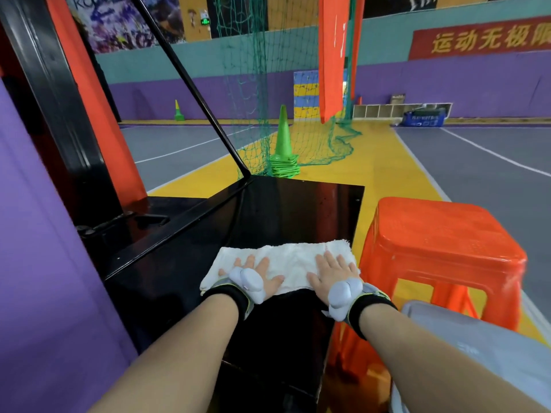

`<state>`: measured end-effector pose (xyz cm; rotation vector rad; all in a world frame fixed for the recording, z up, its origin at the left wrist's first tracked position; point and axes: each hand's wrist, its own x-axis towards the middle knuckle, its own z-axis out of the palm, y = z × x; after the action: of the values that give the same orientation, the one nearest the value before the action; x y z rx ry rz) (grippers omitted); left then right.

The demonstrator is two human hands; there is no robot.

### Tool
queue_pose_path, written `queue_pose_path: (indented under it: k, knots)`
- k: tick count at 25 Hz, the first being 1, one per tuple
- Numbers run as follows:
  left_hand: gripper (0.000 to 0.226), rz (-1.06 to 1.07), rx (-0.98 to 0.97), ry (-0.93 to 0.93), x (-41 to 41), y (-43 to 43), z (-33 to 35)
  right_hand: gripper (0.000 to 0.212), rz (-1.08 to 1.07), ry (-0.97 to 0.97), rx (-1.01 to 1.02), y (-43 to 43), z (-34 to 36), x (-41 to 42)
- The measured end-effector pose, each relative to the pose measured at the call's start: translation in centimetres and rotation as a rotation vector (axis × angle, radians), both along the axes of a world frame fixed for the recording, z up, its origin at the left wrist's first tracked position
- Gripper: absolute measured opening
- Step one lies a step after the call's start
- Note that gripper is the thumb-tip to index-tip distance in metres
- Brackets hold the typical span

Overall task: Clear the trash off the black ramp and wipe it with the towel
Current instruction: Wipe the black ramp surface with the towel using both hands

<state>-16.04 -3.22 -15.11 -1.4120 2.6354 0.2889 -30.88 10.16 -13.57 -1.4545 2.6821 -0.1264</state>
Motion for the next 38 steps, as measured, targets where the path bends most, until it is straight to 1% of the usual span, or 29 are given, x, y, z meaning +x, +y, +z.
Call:
queue_pose_path:
  k: [2,3,6,8,10,14,18,20,22,25,28,32,35,38]
  knots:
    - [0.111,0.03,0.0,0.06,-0.4,-0.1,0.2,0.058,0.004,0.011,0.008,0.7,0.5,0.6]
    - [0.114,0.048,-0.003,0.066,-0.7,-0.1,0.3,0.057,0.016,0.01,-0.004,0.6,0.7,1.0]
    - [0.107,0.11,0.015,0.031,-1.6,0.3,0.1,0.056,0.01,-0.019,0.012,-0.8,0.7,1.3]
    - [0.105,0.132,-0.016,0.008,-2.3,0.2,-0.4,0.059,-0.05,-0.046,0.081,-2.1,0.2,0.8]
    - [0.104,0.156,-0.062,-0.011,-2.8,-0.4,-0.9,0.062,-0.115,-0.053,0.097,-3.3,-0.4,0.1]
    - [0.104,0.105,-0.103,0.009,-3.7,-1.7,-1.3,0.066,-0.161,0.045,0.088,-5.4,-1.2,-1.1]
    - [0.085,0.075,-0.087,0.014,-4.5,-2.3,0.0,0.069,-0.144,0.032,0.081,-6.5,-0.6,-2.2]
    - [0.081,0.053,-0.084,0.006,-5.6,-3.4,0.3,0.074,-0.171,0.03,0.083,-7.5,-0.2,-3.0]
    - [0.081,0.031,-0.071,-0.008,-7.0,-5.1,0.4,0.078,-0.178,0.058,0.074,-8.9,-0.1,-4.3]
    - [0.081,0.01,-0.078,-0.003,-9.7,-8.7,0.2,0.077,-0.163,0.092,0.017,-11.1,-1.1,-6.7]
    - [0.081,-0.003,-0.068,-0.009,-12.0,-11.2,0.2,0.078,-0.162,0.087,-0.031,-12.7,-1.8,-8.7]
    - [0.087,0.008,-0.076,-0.038,-12.8,-11.7,0.4,0.081,-0.178,0.088,-0.047,-13.4,-1.8,-9.1]
    - [0.083,-0.004,-0.1,-0.004,-12.5,-10.8,0.2,0.08,-0.201,0.061,-0.066,-13.0,-1.9,-8.8]
    - [0.082,-0.017,-0.111,0.013,-12.3,-10.7,0.0,0.079,-0.221,0.08,-0.076,-12.9,-2.1,-8.5]
